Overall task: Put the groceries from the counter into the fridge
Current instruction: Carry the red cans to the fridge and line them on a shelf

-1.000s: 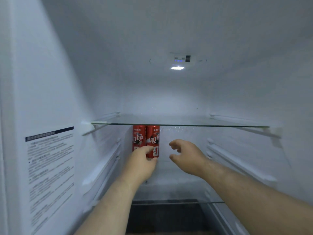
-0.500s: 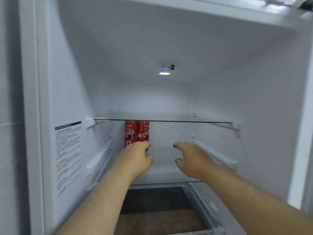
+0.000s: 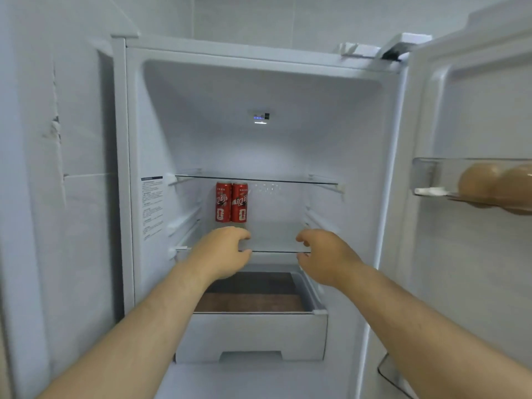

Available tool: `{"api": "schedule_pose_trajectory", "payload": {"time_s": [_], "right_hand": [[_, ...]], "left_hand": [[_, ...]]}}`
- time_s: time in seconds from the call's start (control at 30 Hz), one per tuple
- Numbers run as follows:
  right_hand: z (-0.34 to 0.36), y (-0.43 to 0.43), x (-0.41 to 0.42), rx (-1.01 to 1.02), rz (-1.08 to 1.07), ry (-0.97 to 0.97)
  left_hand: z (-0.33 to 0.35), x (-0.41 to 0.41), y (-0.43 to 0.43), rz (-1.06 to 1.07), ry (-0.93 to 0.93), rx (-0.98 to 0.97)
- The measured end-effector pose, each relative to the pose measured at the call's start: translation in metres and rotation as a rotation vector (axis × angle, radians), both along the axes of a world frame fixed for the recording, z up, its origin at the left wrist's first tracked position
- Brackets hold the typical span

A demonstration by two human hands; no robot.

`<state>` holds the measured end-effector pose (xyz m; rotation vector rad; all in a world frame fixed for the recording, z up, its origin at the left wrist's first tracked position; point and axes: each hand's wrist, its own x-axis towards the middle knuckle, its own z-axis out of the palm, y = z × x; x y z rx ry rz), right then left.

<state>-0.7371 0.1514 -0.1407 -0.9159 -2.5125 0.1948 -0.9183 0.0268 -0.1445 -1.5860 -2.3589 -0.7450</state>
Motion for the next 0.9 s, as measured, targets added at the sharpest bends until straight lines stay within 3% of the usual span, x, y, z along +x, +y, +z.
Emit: {"api": "schedule_pose_trajectory", "payload": {"time_s": [0.53, 0.9], "right_hand": [[0.006, -0.078, 0.131, 0.122, 0.032, -0.132], [-0.002, -0.099, 0.215, 0.181, -0.164, -0.073]], "left_hand": [[0.002, 0.111, -0.075, -0.103, 0.035, -0.058], [0.002, 0.169, -0.055, -0.388, 0.063, -0.001]]}}
